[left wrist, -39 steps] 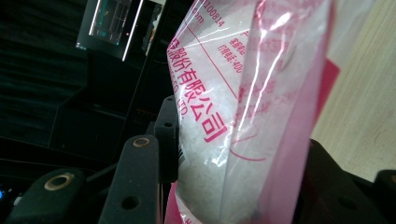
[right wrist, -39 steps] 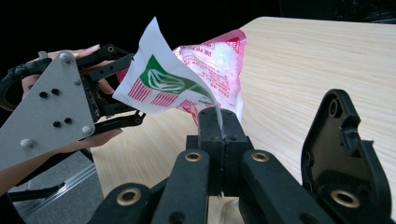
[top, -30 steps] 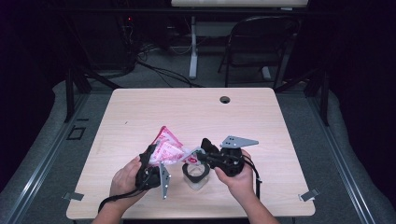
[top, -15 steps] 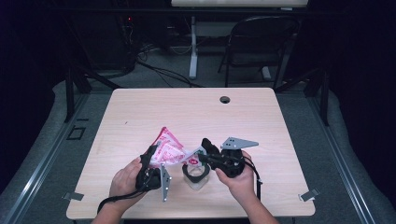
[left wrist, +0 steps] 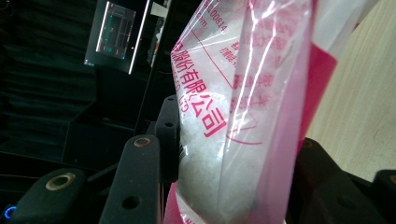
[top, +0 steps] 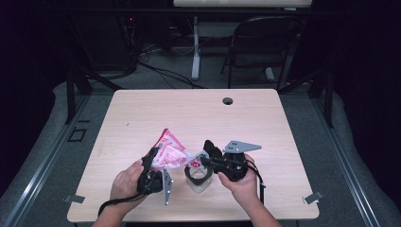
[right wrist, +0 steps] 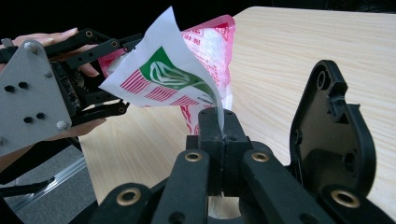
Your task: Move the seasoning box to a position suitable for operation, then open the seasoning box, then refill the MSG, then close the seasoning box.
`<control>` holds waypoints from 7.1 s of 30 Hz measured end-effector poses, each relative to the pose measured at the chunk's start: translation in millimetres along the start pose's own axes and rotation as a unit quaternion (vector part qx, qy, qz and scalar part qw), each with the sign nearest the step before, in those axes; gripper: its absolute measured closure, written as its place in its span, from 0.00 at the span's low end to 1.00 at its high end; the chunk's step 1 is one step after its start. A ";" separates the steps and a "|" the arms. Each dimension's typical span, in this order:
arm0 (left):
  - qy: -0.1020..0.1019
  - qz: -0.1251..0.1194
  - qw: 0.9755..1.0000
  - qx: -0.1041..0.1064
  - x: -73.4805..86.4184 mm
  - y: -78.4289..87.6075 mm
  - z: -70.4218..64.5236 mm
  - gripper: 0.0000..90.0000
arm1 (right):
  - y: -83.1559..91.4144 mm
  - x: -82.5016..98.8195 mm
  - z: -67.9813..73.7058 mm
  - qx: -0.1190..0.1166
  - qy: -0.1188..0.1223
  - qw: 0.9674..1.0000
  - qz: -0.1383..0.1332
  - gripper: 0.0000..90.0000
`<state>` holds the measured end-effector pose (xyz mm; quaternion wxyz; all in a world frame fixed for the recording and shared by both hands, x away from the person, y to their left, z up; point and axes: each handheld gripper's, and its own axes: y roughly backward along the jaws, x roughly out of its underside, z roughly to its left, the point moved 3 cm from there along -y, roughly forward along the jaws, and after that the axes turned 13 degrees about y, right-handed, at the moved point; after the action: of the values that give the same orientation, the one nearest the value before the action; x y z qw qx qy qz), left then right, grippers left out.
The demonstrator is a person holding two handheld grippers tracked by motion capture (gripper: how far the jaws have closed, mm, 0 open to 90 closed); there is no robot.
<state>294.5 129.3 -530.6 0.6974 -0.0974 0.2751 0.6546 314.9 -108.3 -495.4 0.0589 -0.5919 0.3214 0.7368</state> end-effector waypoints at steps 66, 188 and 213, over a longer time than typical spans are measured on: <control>-0.071 -0.001 0.997 -0.024 -9.6 7.5 9.0 0.71 | 0.1 4.4 0.4 0.005 0.000 1.000 0.005 1.00; -0.138 -0.017 0.989 -0.040 -28.1 16.0 17.4 0.71 | 2.8 12.9 -0.6 0.017 0.000 1.000 0.021 1.00; -0.135 -0.019 0.990 -0.038 -30.5 17.7 19.6 0.71 | 1.6 15.0 -0.2 0.018 -0.001 1.000 0.024 1.00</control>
<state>282.7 115.0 -494.8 0.7361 -0.0395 0.1518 0.6584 309.9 -114.1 -508.4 0.0522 -0.5824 0.3487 0.7325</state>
